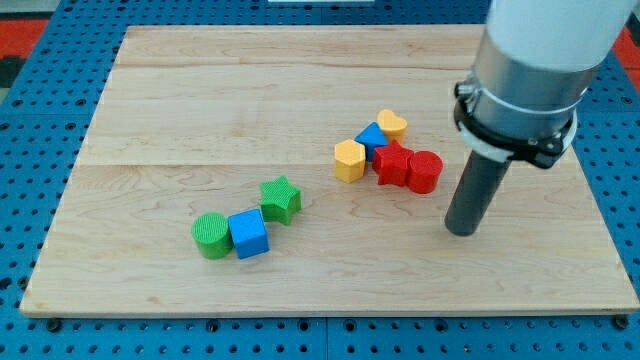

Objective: Slide the red blocks close to the triangle

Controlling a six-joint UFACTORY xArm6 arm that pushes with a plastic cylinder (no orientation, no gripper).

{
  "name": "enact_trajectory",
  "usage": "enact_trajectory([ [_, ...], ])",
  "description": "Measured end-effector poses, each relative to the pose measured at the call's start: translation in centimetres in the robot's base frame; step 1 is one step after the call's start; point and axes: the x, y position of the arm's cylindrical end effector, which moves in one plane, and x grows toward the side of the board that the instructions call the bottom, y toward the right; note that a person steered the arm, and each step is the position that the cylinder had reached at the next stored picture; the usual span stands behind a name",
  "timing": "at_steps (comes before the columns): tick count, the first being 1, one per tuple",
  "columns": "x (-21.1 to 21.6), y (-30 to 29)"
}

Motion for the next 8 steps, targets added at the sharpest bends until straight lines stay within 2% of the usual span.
enact_trajectory([
  [3,-5.8,-2.1],
  [5,-7.4,-4.4],
  [6,-7.3,-1.4],
  [7,-9.0,1.1],
  [8,-11.7,-1.4],
])
